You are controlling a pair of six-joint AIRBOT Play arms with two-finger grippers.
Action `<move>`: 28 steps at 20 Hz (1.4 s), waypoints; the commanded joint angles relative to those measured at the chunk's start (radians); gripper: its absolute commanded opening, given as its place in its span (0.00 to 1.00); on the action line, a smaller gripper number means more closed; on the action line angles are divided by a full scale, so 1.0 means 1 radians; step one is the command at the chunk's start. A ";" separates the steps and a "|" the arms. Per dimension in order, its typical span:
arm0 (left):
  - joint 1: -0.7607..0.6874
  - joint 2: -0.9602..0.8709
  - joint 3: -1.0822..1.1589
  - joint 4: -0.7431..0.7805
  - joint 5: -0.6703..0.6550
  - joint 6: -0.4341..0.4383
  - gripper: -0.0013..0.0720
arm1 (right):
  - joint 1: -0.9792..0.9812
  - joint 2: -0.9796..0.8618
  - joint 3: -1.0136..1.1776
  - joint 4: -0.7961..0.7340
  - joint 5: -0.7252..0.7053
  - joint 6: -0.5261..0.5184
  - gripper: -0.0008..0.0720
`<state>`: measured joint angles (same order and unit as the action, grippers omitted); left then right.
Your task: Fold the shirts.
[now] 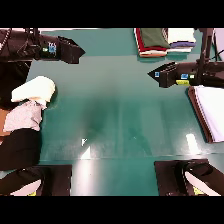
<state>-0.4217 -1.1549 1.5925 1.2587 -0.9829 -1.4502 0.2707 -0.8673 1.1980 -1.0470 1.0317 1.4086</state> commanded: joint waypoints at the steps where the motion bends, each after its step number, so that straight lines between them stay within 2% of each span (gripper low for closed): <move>1: 0.056 -0.013 0.000 0.333 0.025 -0.148 0.85 | 0.000 0.001 0.001 0.001 0.008 0.000 0.03; 2: 0.100 -0.028 0.000 0.426 -0.012 -0.195 0.85 | 0.000 0.001 0.001 0.001 0.011 0.000 0.03; 3: 0.161 -0.051 -0.002 0.475 -0.056 -0.201 0.85 | 0.000 0.001 0.001 0.001 0.017 0.000 0.03; 6: 0.338 -0.153 -0.011 0.476 -0.159 -0.199 0.85 | 0.000 0.001 0.001 0.001 0.022 0.000 0.03; 12: 0.532 -0.326 -0.227 0.454 -0.087 -0.200 0.85 | 0.000 0.001 0.001 0.000 0.016 0.000 0.03; 18: 0.569 -0.394 -0.249 0.454 -0.043 -0.200 0.85 | 0.000 0.001 0.001 0.000 -0.048 0.000 0.03; 19: 0.569 -0.394 -0.238 0.454 -0.047 -0.200 0.65 | 0.000 0.001 0.001 0.000 -0.063 0.000 0.03; 20: 0.569 -0.393 -0.220 0.454 -0.061 -0.199 0.25 | 0.000 0.001 0.001 0.000 -0.078 0.000 0.03; 21: 0.569 -0.391 -0.192 0.454 -0.082 -0.199 0.06 | 0.000 0.002 0.002 0.001 -0.092 0.000 0.03; 25: 0.553 -0.256 -0.034 0.414 -0.090 -0.189 0.05 | -0.012 0.000 0.088 -0.002 -0.101 0.000 0.03; 28: 0.467 -0.074 0.120 0.409 -0.082 -0.137 0.05 | -0.080 0.001 0.214 -0.002 -0.098 0.000 0.03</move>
<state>0.1009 -1.3590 1.5917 1.6867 -1.0721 -1.6302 0.2348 -0.8661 1.3216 -1.0481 0.9379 1.4090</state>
